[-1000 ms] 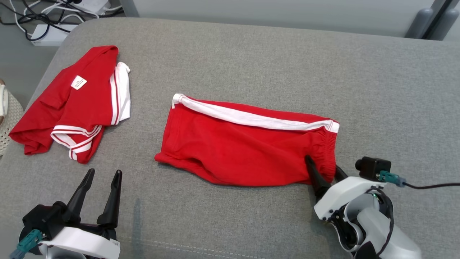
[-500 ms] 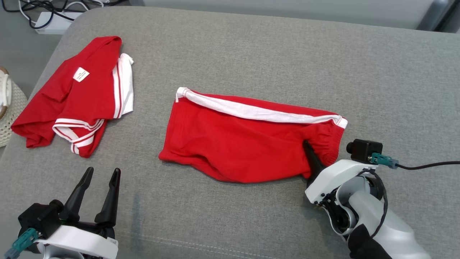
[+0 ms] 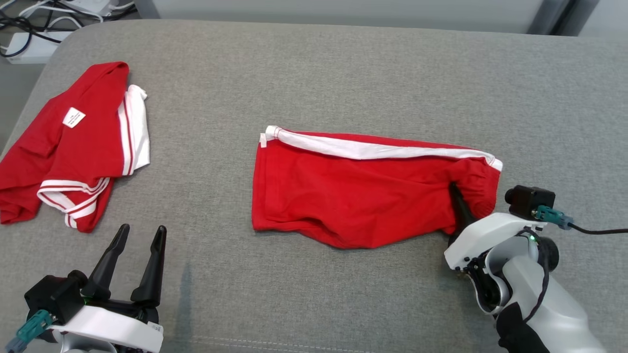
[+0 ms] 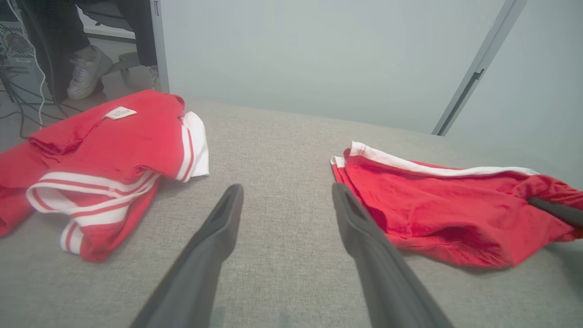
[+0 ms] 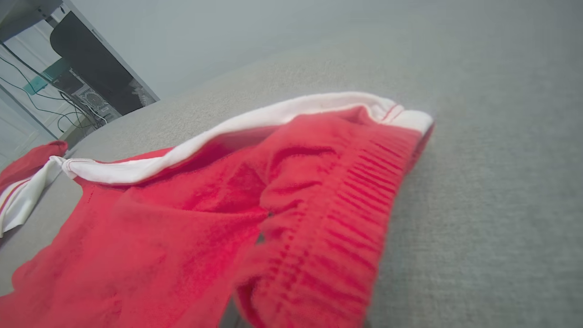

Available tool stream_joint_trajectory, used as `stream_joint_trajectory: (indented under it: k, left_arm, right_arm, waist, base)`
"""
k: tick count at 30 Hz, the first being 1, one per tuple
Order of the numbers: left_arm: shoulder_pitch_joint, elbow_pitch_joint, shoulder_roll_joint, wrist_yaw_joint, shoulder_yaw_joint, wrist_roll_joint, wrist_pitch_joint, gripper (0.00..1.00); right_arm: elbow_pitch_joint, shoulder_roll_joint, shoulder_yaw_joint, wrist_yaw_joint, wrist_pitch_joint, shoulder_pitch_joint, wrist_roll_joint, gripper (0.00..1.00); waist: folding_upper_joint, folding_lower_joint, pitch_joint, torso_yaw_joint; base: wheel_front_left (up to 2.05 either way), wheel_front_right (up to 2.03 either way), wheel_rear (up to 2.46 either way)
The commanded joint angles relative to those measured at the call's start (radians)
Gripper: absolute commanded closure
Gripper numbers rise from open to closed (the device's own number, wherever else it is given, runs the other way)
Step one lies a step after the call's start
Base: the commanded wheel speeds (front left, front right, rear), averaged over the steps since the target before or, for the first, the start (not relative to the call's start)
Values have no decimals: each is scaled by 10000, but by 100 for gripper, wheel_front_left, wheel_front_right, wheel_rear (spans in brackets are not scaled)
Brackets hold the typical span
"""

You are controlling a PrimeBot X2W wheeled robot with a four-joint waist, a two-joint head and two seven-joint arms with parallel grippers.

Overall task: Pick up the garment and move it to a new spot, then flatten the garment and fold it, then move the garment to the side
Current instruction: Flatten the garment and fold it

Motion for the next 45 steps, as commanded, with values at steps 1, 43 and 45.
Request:
stream_joint_trajectory:
  k: [1, 43, 45]
  left_arm:
    - [-167, -232, 252, -71, 348, -40, -103, 0]
    - [-530, 68, -13, -71, -115, -105, -103, 0]
    - [-507, -31, -9, -71, -39, -33, -103, 0]
  right_arm:
    - [-408, 105, 69, 42, -60, -101, -468, 100]
    - [-2096, 105, 3630, 42, 739, -1511, 872, 0]
    - [-1969, 105, 3457, 42, 618, -1391, 827, 0]
  waist:
    - [-1, 0, -11, -82]
    - [-1, 0, -206, 713]
    - [-1, 0, -256, 489]
  base:
    - [0, 0, 0]
    - [0, 0, 0]
    - [0, 0, 0]
